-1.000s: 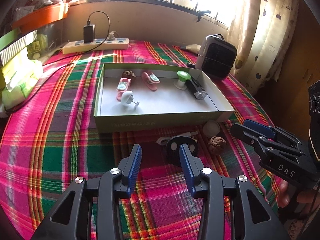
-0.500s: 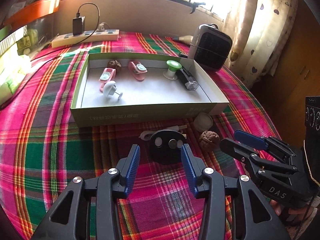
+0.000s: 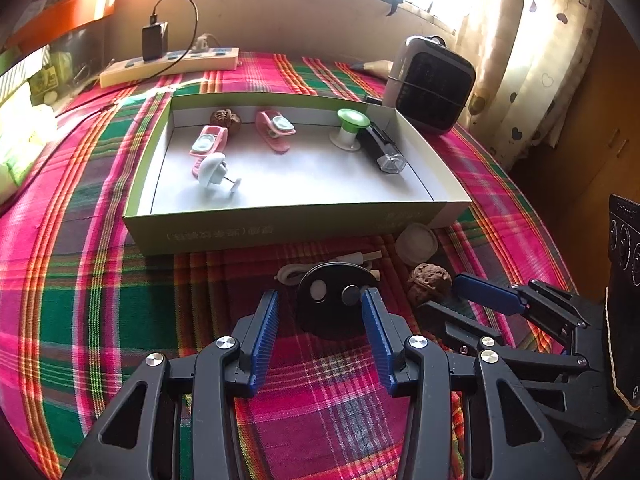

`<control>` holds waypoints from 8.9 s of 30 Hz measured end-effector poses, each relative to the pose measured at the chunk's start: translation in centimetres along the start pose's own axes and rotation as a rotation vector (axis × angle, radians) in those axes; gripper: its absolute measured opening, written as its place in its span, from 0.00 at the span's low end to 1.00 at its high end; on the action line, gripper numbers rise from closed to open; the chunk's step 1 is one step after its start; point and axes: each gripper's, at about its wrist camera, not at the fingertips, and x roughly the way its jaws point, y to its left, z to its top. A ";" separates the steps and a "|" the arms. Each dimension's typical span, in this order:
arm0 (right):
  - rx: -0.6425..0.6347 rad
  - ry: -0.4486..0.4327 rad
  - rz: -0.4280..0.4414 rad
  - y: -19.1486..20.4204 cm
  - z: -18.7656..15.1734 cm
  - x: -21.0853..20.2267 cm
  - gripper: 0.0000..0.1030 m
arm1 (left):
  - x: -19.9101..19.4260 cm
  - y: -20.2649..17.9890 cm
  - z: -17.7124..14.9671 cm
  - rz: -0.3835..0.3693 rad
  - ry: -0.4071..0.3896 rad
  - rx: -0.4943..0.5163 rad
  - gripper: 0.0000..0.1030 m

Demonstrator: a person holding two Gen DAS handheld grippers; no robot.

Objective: Organize objects
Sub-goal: 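Close the left tool on the black round disc while the right tool reaches the walnut, then close the right tool on the walnut and lift it while the left tool lifts the black disc, then carry the walnut with the right tool into the tray while the left tool carries the black disc, then open the right tool to drop the walnut while the left tool lowers and releases the black disc, then withdraw both tools from the tray toward the white cable and white cup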

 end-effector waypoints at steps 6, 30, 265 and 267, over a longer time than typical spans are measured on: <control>-0.043 0.008 -0.018 0.4 0.4 0.4 0.50 | 0.4 0.1 0.3 -0.007 0.006 -0.008 0.40; -0.109 0.008 -0.057 0.6 0.8 1.1 0.50 | 0.4 0.8 0.7 -0.042 0.012 -0.041 0.33; 0.065 -0.116 -0.104 -1.0 4.5 -1.4 0.48 | -2.4 2.6 2.5 -0.004 -0.072 0.123 0.37; 0.075 -0.115 -0.116 -1.2 3.9 -1.6 0.48 | -1.6 2.2 2.5 -0.022 -0.052 0.151 0.37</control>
